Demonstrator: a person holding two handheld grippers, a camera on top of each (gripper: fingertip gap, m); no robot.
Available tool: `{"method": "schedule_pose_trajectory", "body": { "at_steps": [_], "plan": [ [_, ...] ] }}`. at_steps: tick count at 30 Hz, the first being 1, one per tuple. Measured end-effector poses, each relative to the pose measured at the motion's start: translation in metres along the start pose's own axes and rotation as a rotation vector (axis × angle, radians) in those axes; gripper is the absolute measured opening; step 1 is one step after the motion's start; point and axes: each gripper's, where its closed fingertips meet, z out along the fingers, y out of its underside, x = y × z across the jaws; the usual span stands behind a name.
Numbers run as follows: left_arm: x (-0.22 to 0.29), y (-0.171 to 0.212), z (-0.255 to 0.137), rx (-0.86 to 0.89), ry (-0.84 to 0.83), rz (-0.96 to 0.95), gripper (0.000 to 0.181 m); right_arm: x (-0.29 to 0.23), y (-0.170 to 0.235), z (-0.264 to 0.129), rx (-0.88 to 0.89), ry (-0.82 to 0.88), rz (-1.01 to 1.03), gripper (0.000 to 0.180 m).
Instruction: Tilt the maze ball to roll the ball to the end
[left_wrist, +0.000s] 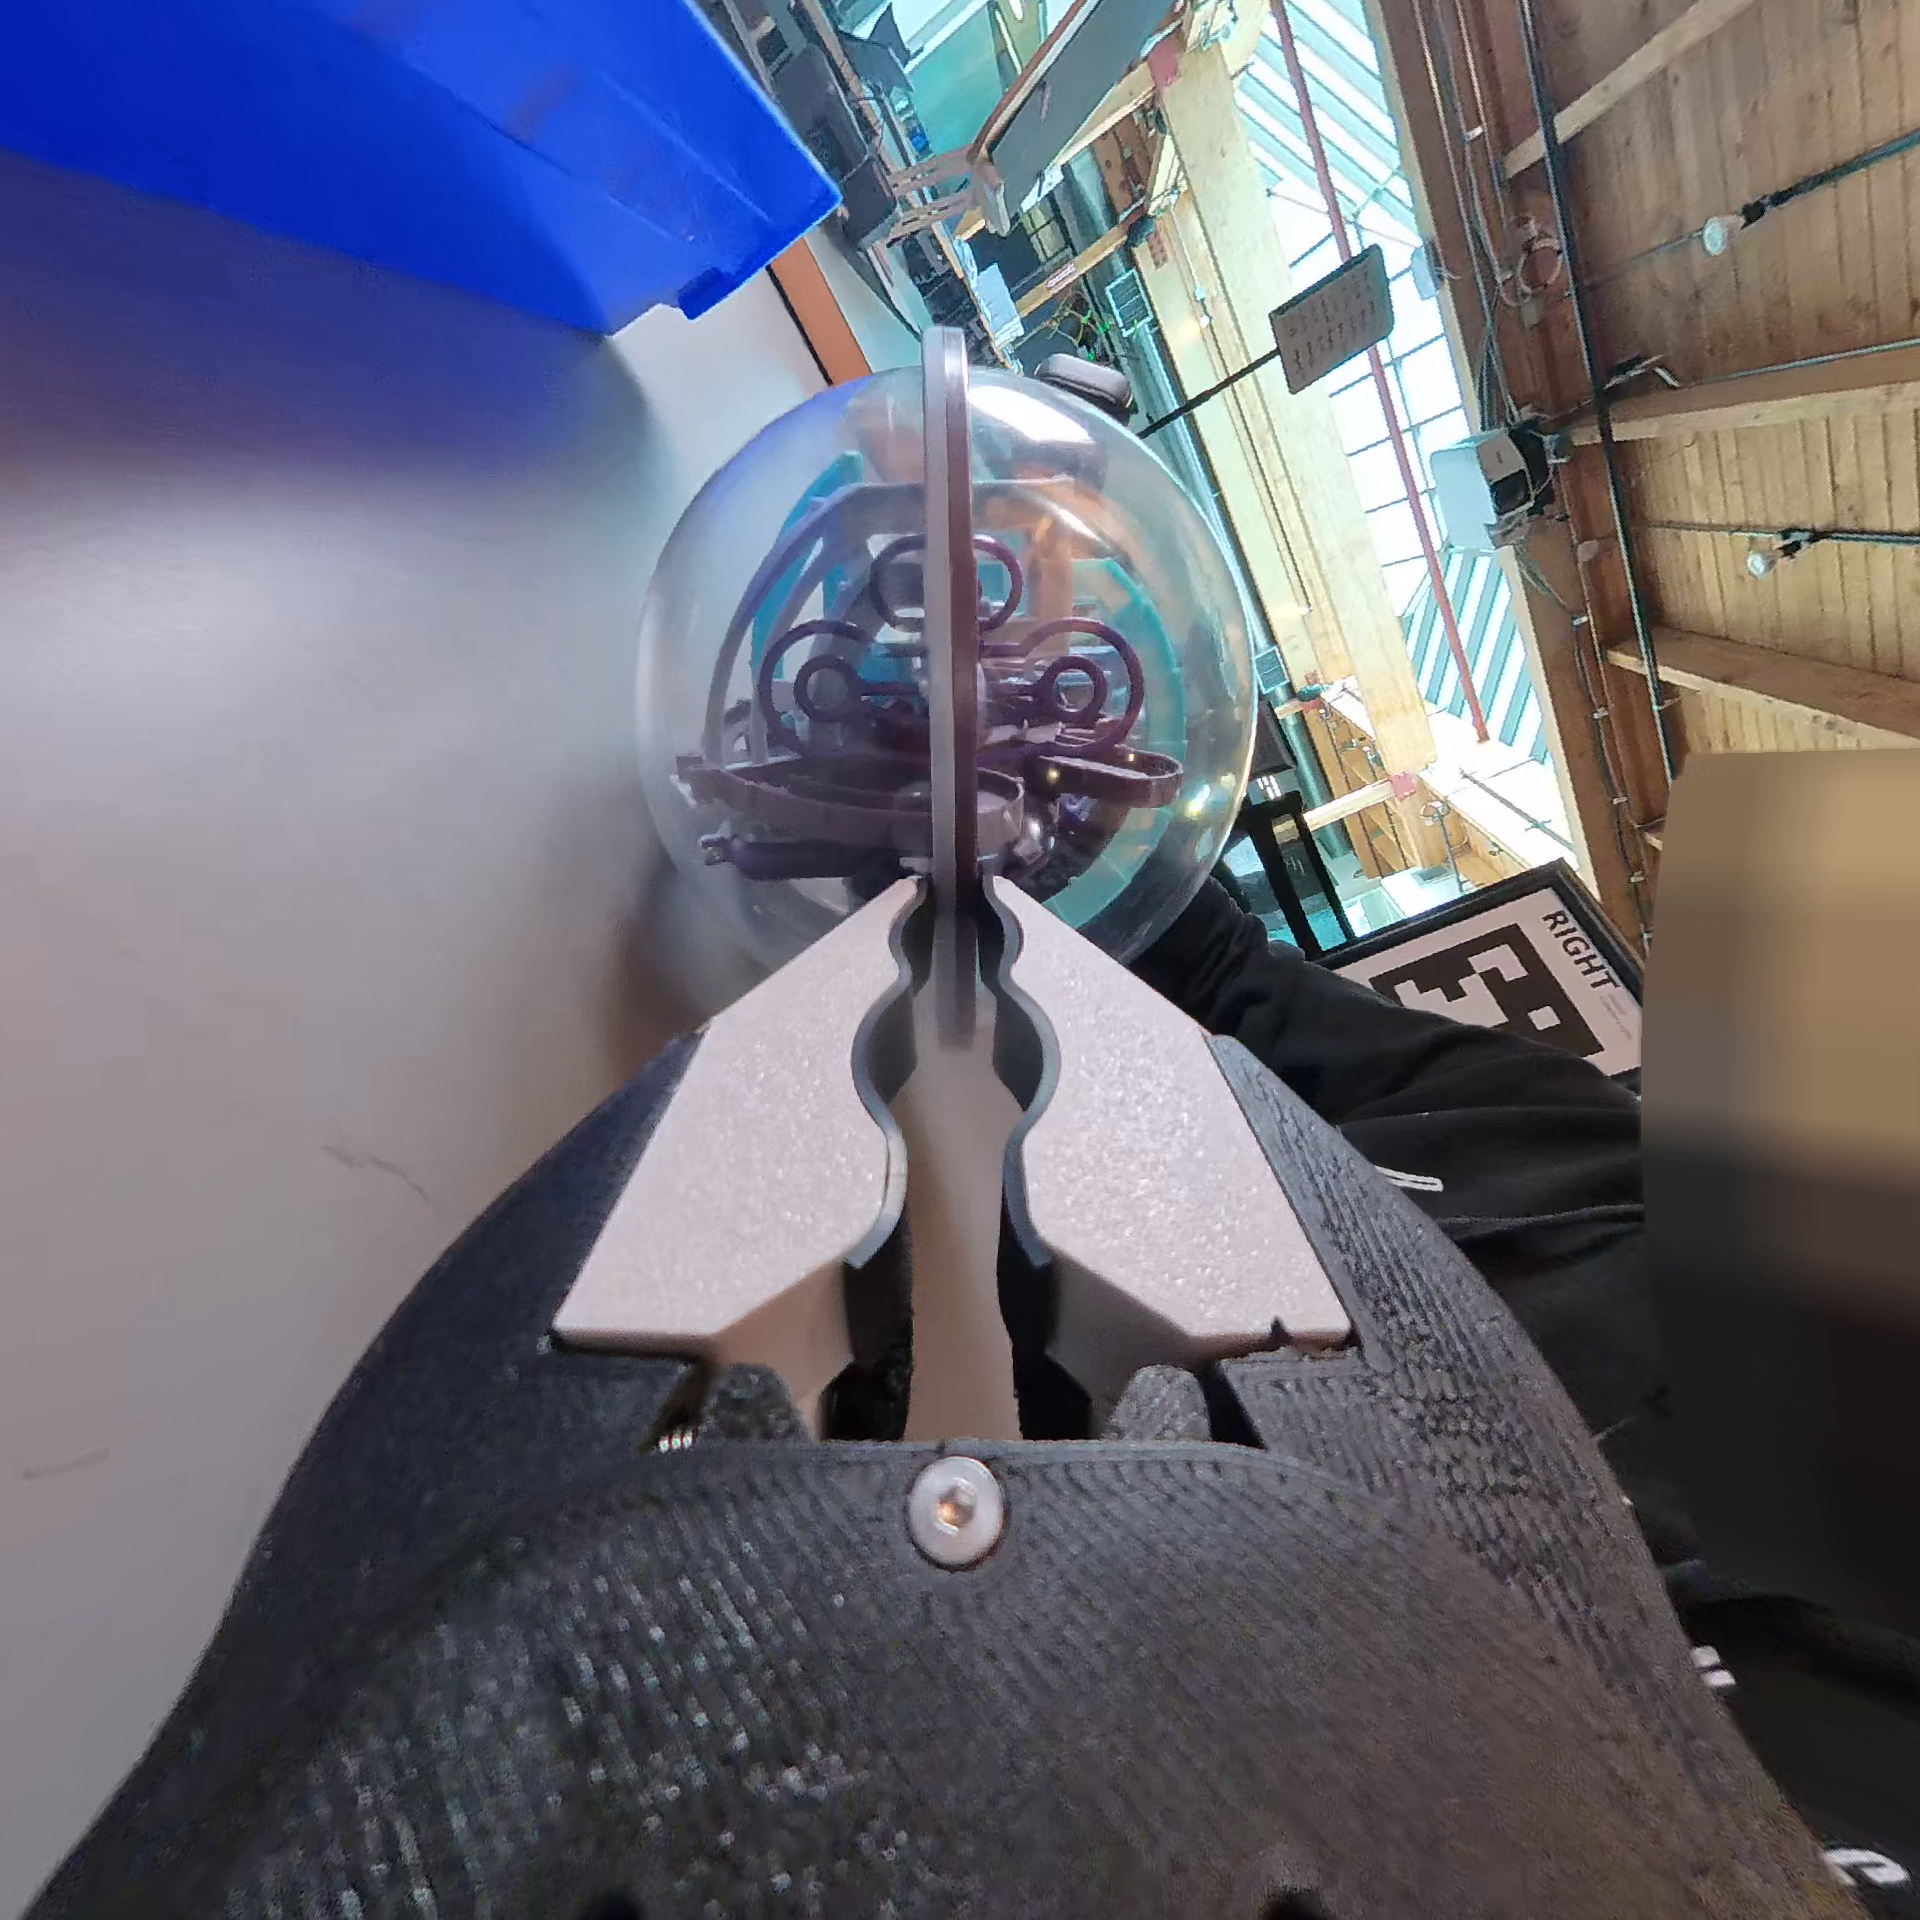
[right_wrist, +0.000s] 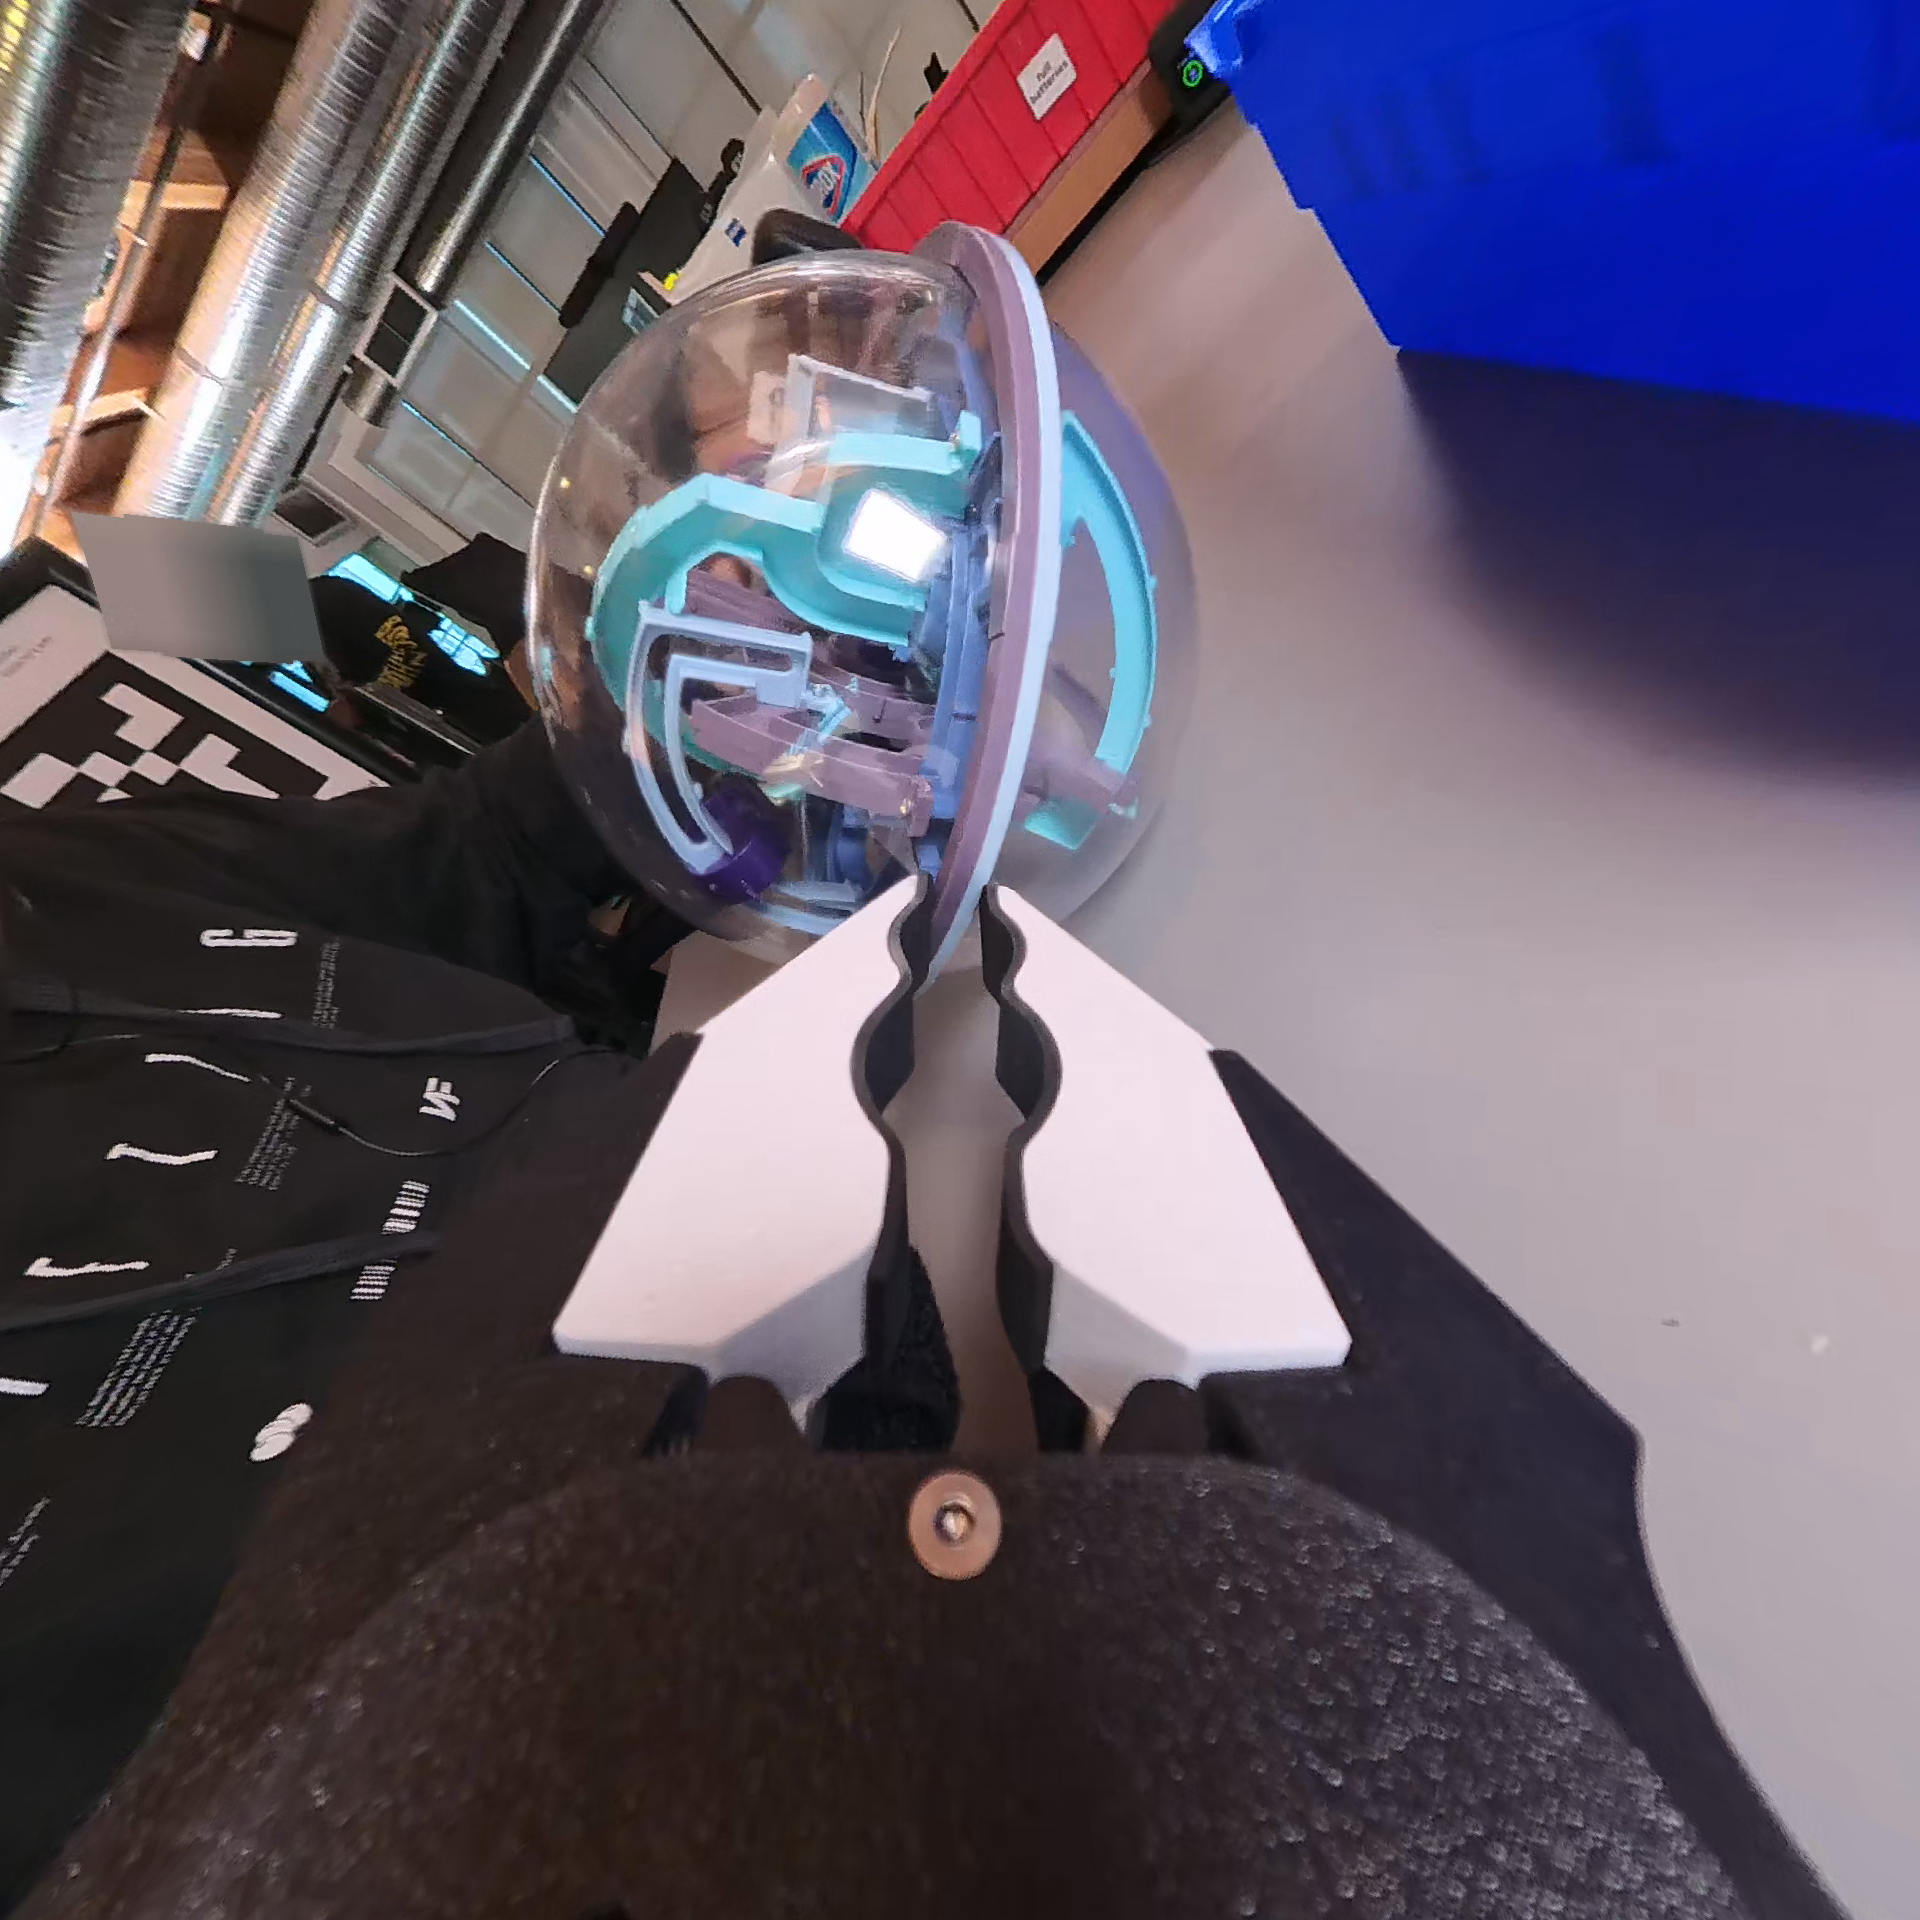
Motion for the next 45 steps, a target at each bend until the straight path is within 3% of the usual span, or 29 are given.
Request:
{"method": "schedule_pose_trajectory", "body": {
  "at_steps": [17, 27, 33, 41, 45],
  "plan": [
    [0.035, 0.029, 0.015, -0.085, 0.061, 0.6, 0.007, 0.019, 0.006, -0.002, -0.037, 0.161, -0.18, 0.003],
    [0.029, 0.039, 0.016, -0.145, 0.024, 0.702, 0.007, 0.011, 0.004, -0.009, -0.03, 0.078, -0.202, 0.005],
    [0.026, 0.041, 0.014, -0.16, 0.027, 0.745, 0.007, 0.015, 0.001, -0.01, -0.086, 0.052, -0.264, 0.024],
    [0.022, 0.042, 0.009, -0.165, 0.023, 0.799, 0.007, 0.002, 0.012, -0.002, -0.212, -0.143, -0.273, 0.013],
    [0.012, 0.044, 0.004, -0.196, -0.012, 0.799, 0.008, -0.008, 0.011, -0.001, -0.193, -0.199, -0.317, 0.006]
  ]
}}
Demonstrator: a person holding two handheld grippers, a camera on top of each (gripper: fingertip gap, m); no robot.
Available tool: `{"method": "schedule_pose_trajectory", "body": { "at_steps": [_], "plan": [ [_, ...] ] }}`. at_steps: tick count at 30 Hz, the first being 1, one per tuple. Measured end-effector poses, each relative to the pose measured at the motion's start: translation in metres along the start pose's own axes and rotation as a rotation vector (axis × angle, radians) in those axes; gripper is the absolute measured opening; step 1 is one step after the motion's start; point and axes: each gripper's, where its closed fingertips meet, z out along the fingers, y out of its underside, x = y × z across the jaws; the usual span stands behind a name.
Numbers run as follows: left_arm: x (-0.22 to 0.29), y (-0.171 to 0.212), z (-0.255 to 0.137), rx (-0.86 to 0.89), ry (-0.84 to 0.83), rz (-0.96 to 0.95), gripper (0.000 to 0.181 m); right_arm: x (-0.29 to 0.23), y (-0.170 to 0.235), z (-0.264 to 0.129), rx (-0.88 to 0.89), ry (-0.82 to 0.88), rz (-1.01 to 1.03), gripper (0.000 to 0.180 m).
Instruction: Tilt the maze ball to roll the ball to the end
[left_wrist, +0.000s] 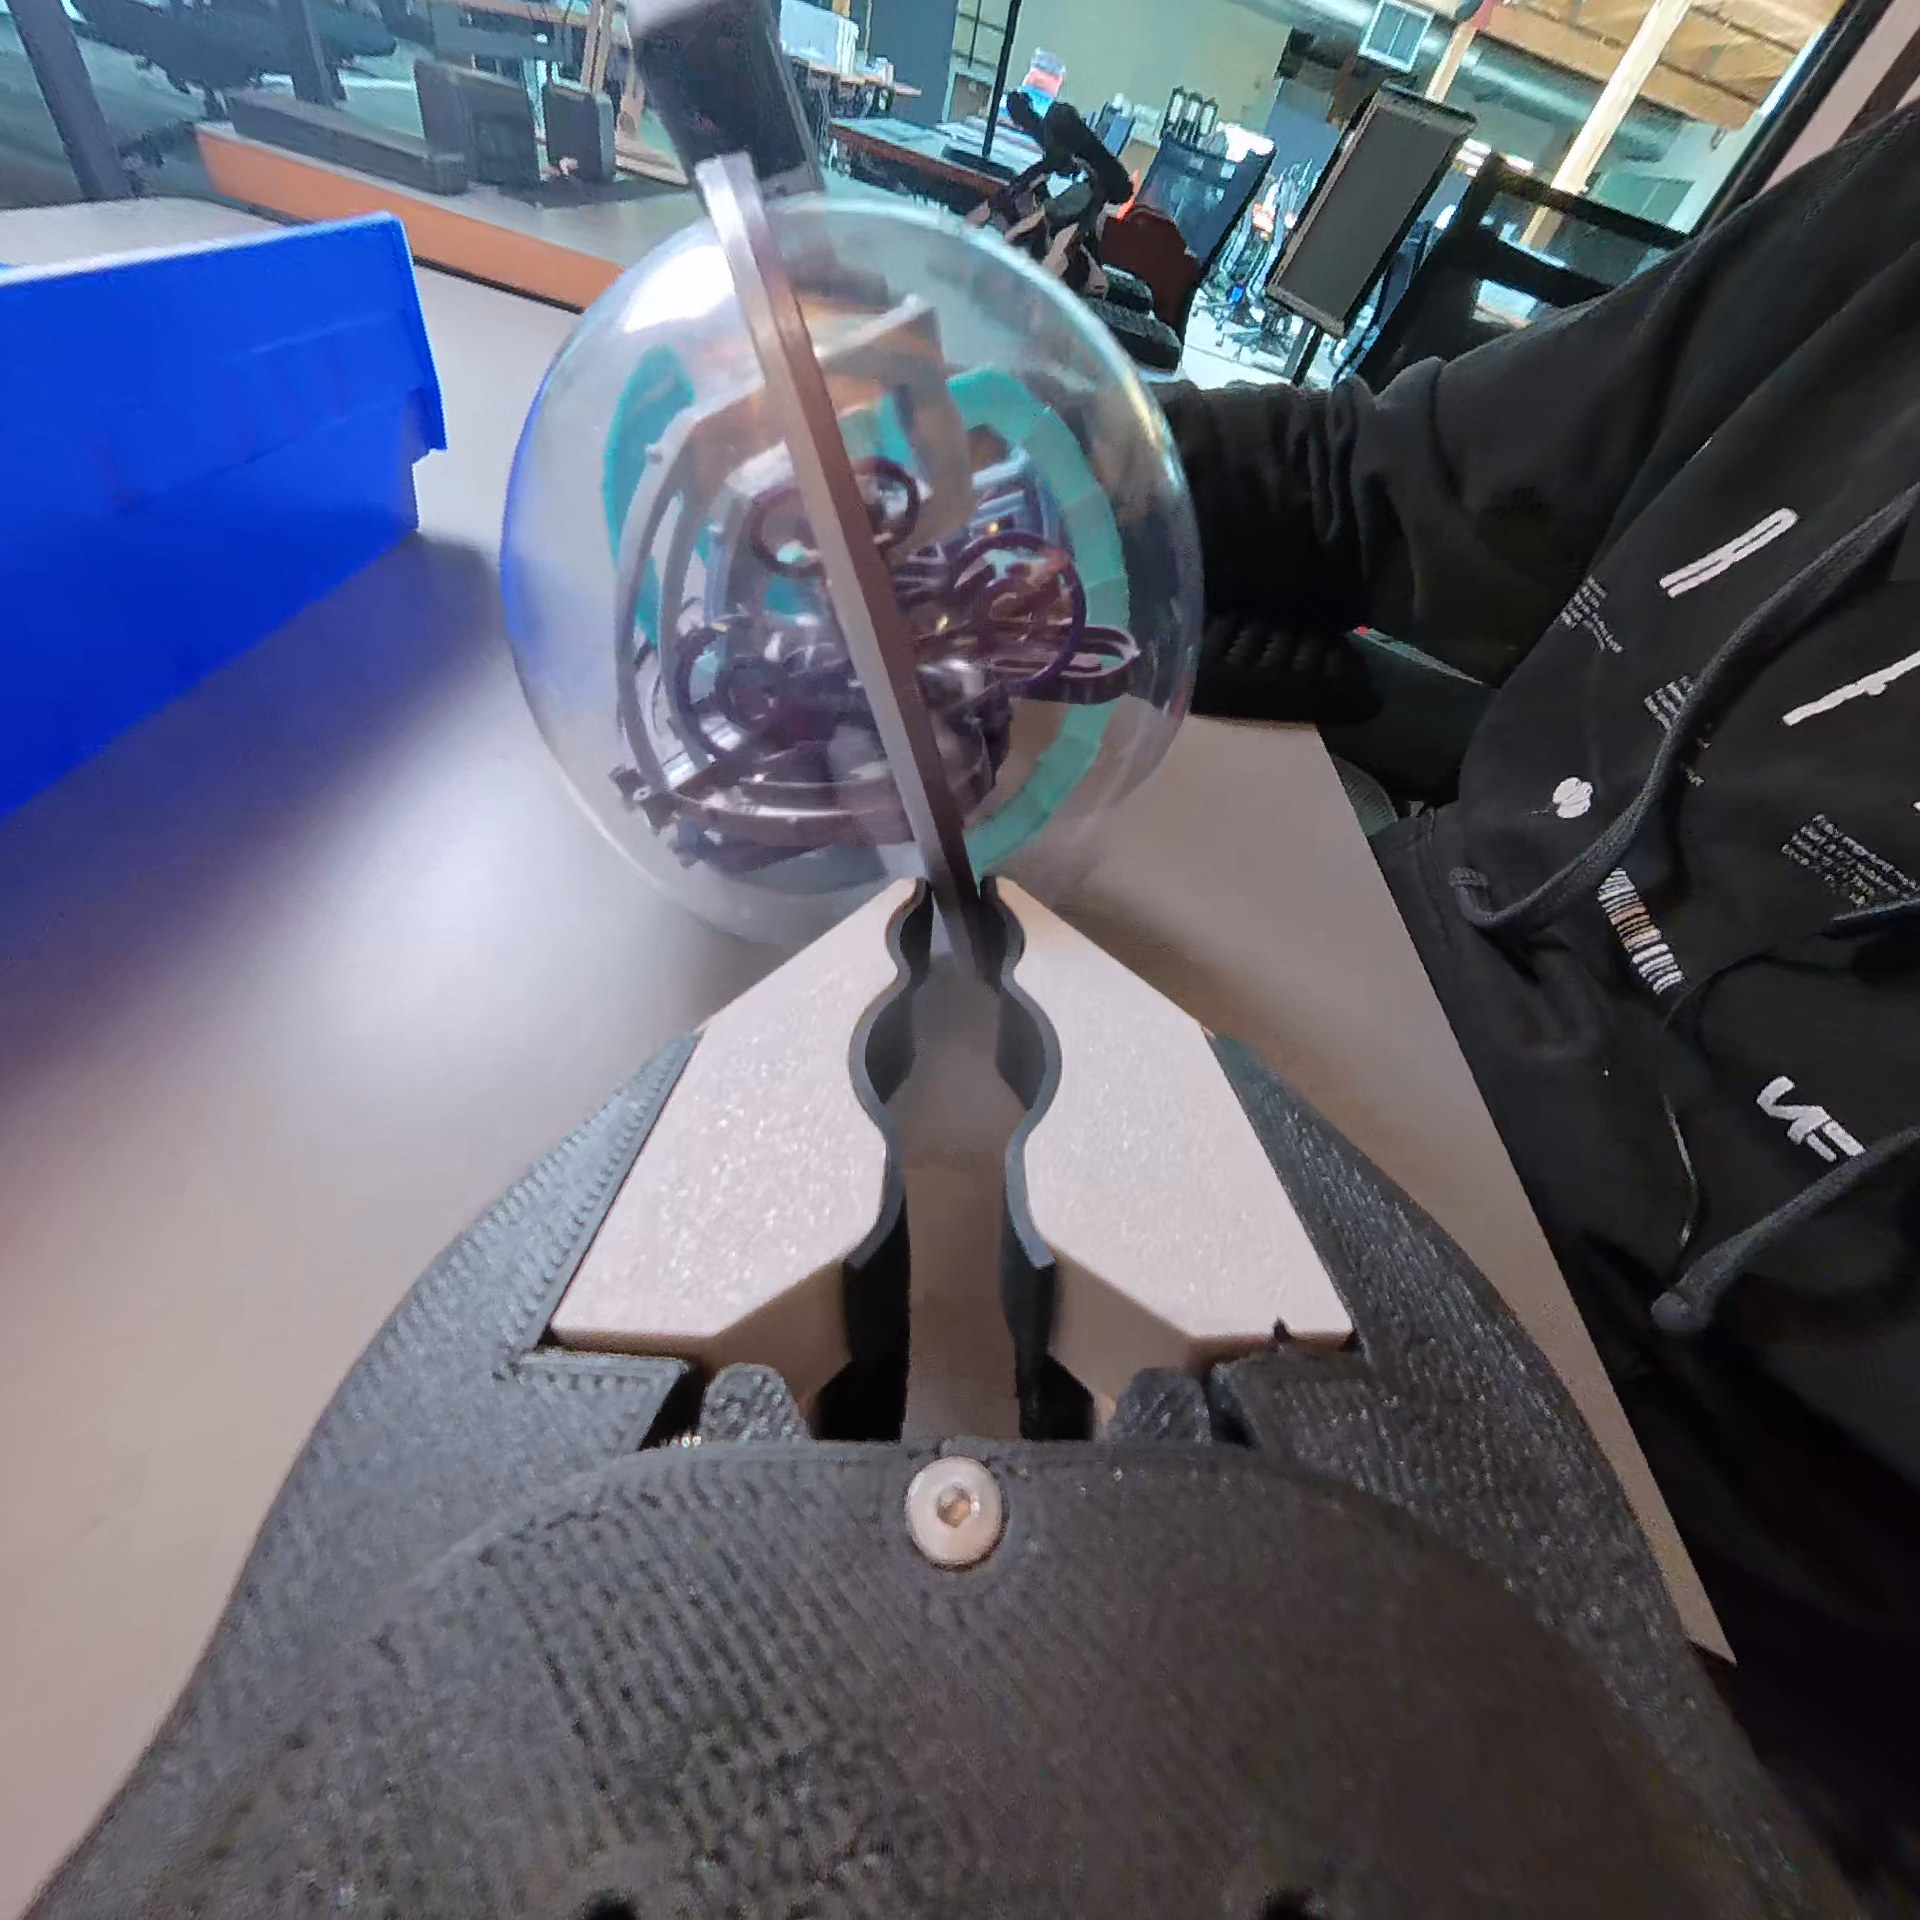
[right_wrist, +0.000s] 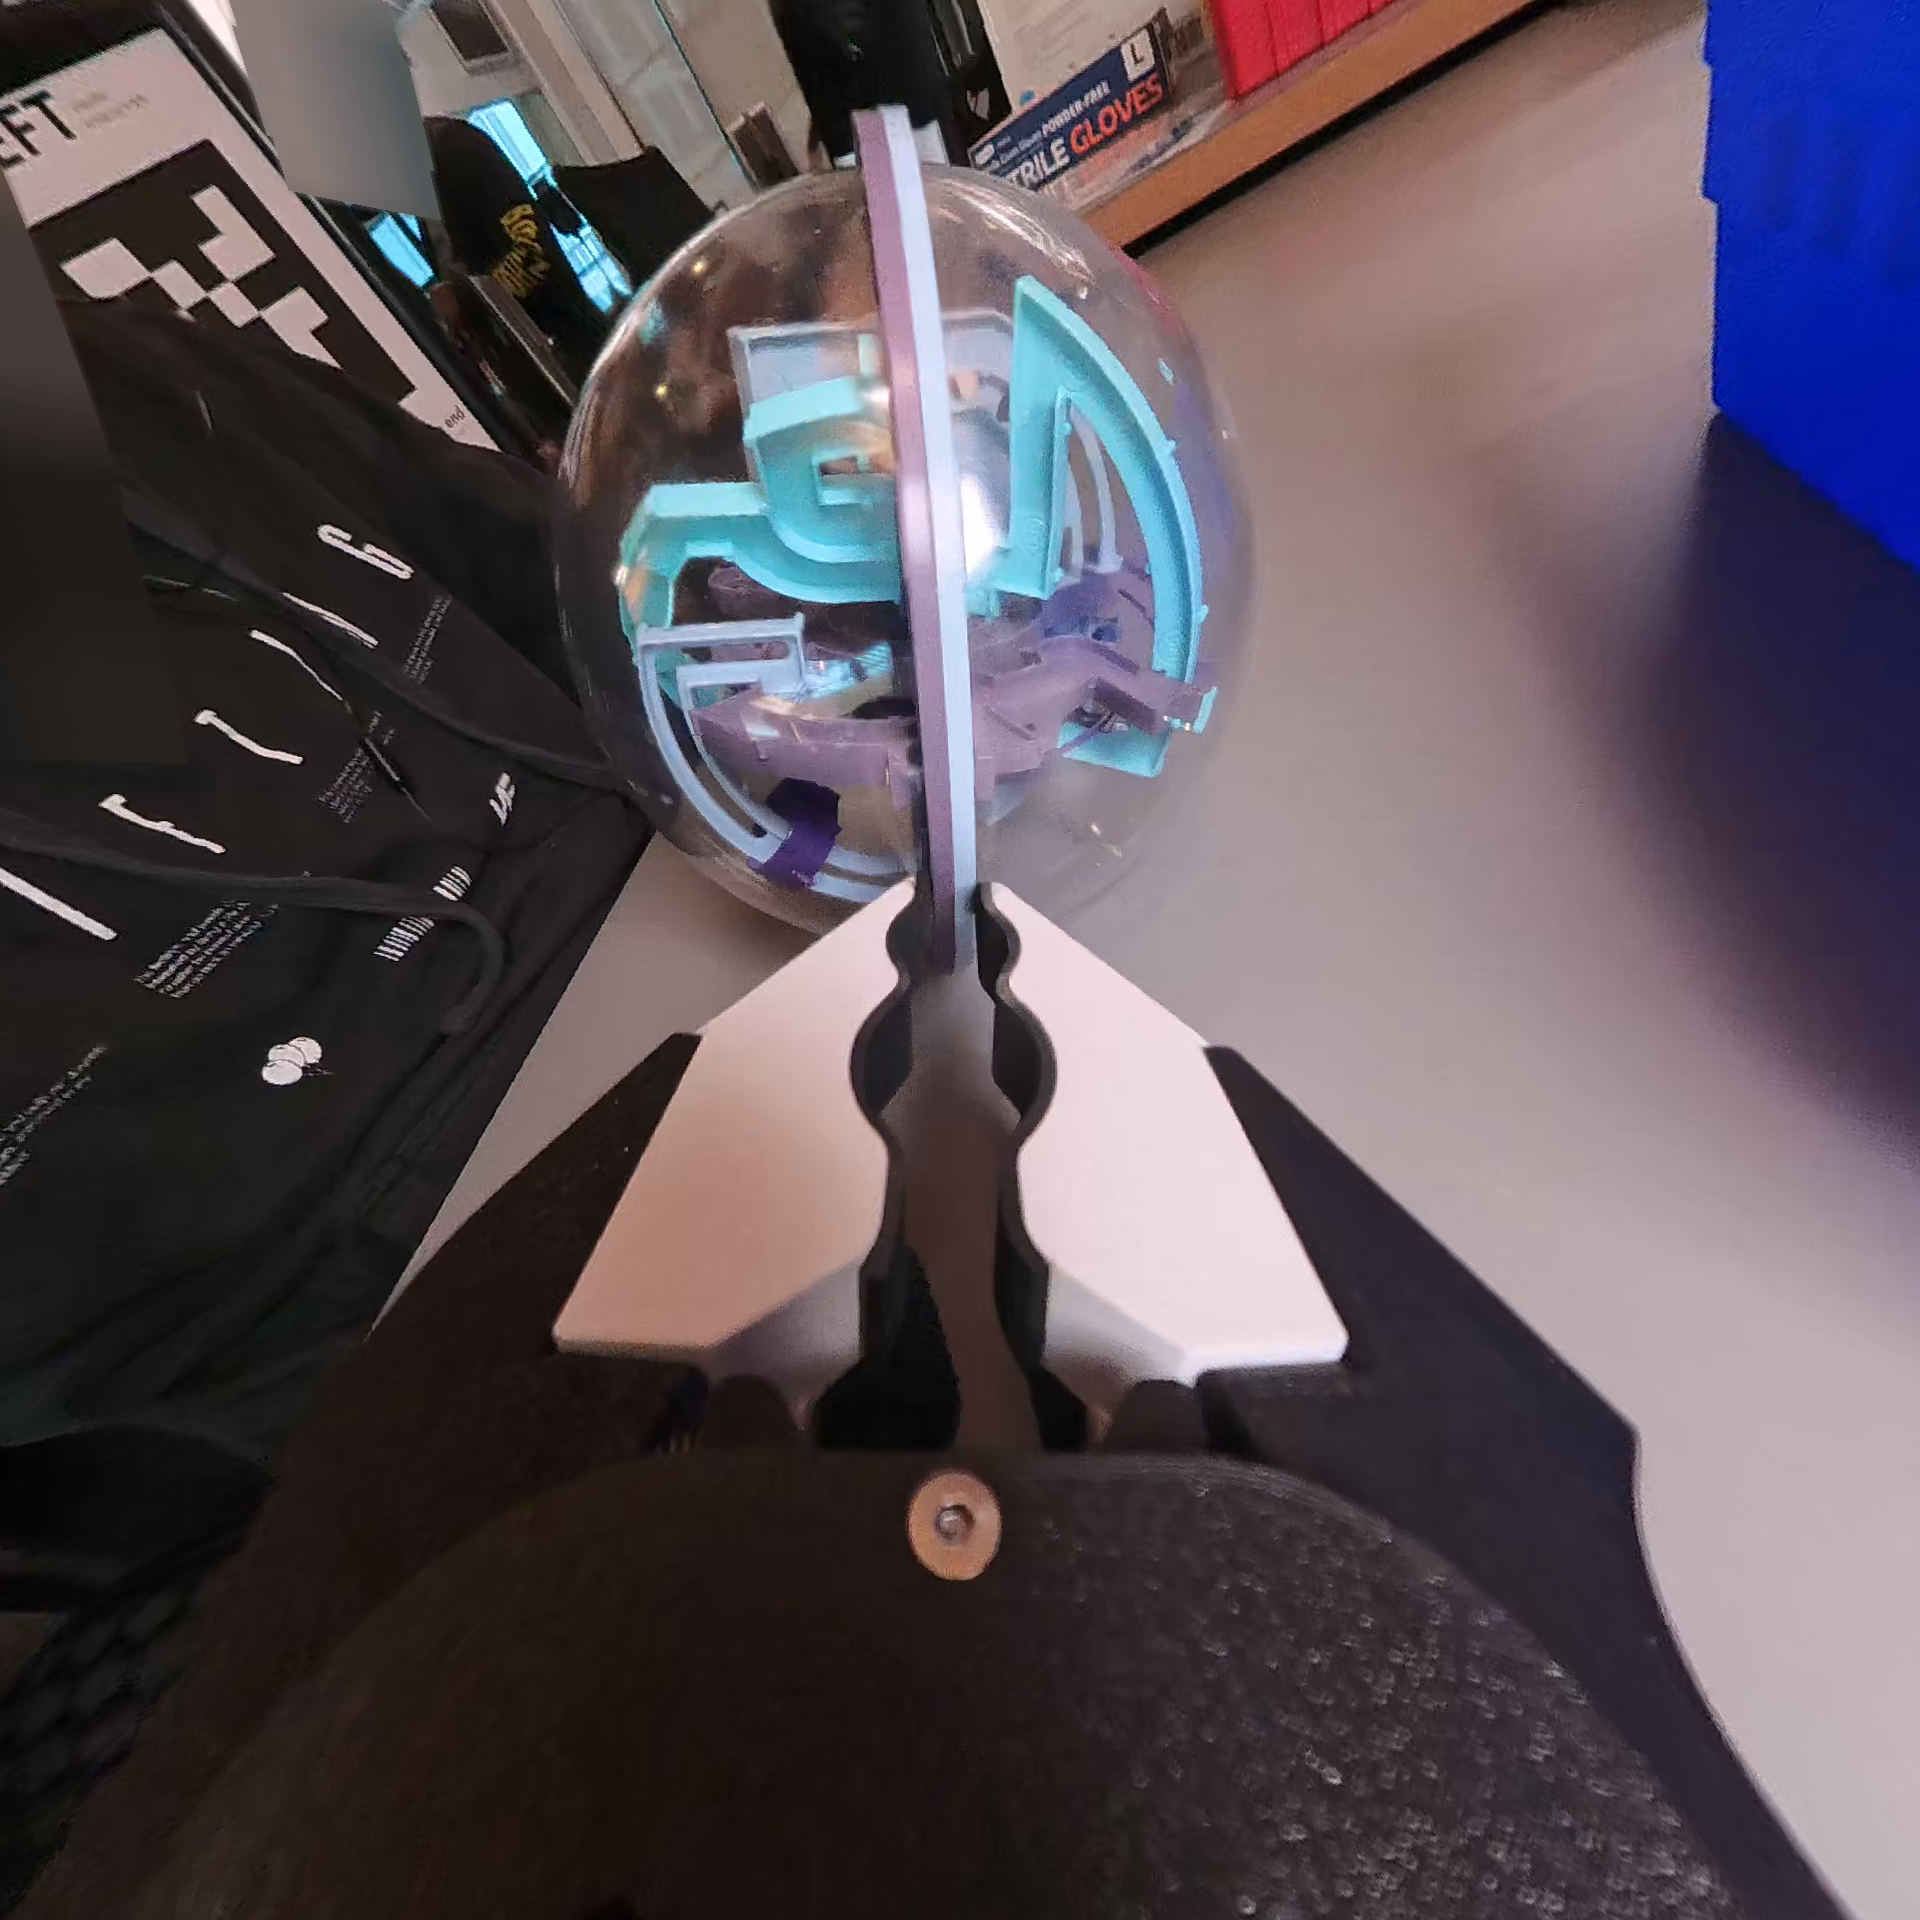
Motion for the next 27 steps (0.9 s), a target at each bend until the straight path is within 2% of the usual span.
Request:
{"method": "schedule_pose_trajectory", "body": {
  "at_steps": [8, 13, 17, 27],
  "plan": [
    [-0.01, 0.003, -0.001, 0.024, -0.007, -0.113, 0.008, -0.001, -0.004, 0.0, 0.041, 0.027, -0.014, 0.005],
    [-0.015, 0.001, -0.001, 0.05, -0.029, -0.182, 0.018, -0.001, -0.006, -0.002, 0.062, 0.031, -0.008, 0.005],
    [-0.017, 0.002, -0.001, 0.053, -0.052, -0.197, 0.009, -0.002, -0.005, -0.001, 0.055, 0.052, -0.036, 0.005],
    [-0.009, -0.013, -0.003, 0.074, -0.137, 0.012, 0.006, -0.005, -0.001, -0.001, 0.013, 0.161, -0.225, 0.006]
  ]
}}
